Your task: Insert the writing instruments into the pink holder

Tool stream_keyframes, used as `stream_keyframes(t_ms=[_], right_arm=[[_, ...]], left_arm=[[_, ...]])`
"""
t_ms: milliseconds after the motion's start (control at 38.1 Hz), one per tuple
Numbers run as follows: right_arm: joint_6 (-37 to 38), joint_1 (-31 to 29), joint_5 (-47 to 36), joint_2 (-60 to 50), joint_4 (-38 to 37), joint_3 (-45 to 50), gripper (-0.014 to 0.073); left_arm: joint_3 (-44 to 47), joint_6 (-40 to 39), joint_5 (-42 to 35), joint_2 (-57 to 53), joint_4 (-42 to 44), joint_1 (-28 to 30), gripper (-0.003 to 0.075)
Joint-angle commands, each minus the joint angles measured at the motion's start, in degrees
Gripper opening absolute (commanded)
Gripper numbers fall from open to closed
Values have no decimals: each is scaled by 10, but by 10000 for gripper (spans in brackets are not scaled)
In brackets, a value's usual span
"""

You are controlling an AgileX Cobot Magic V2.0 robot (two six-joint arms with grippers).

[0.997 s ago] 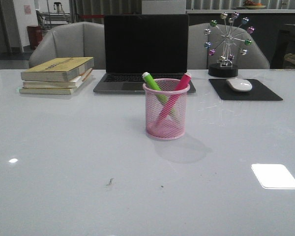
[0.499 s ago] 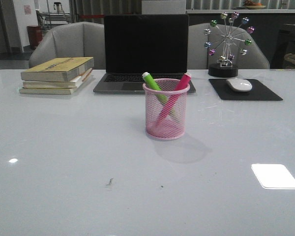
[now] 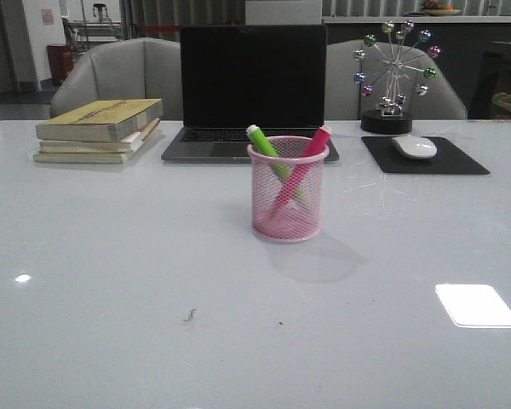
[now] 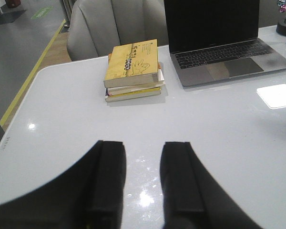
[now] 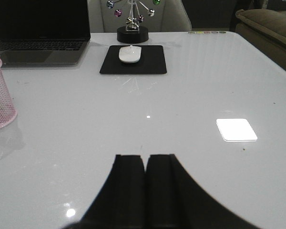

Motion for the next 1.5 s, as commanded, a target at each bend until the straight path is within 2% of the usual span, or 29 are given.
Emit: stream_keyframes(t_ms=[0,105,551,630,787,945,1102,1181,1470], right_arm=[[-3,1,-53,-11,-1,-4,57],[-3,1,-53,-11,-1,-4,57],[-3,1,-53,-11,-1,-4,57],[-3,1,-53,-11,-1,-4,57],[-3,1,-53,-11,-1,-4,57],[-3,1,-53,-11,-1,-4,57],[-3,1,-53,-11,-1,-4,57],[-3,1,-53,-11,-1,-4,57],[-3,1,-53,-11,-1,-4,57]], left_arm=[[-17,-2,-52,2,0,1,195],[-17,-2,-52,2,0,1,97],[-17,-2,-47,2,0,1,100],[-17,-3,-48,2,-42,1,100],[-17,-25,-110,0,-64,5,100],[-5,-25,-123,-17,-64,5,100],[58,-35,-168,-77,-69,5,100],[119,-35,-202,-136,-74,5,100],[246,-35,-213,-266,-76,5,100]])
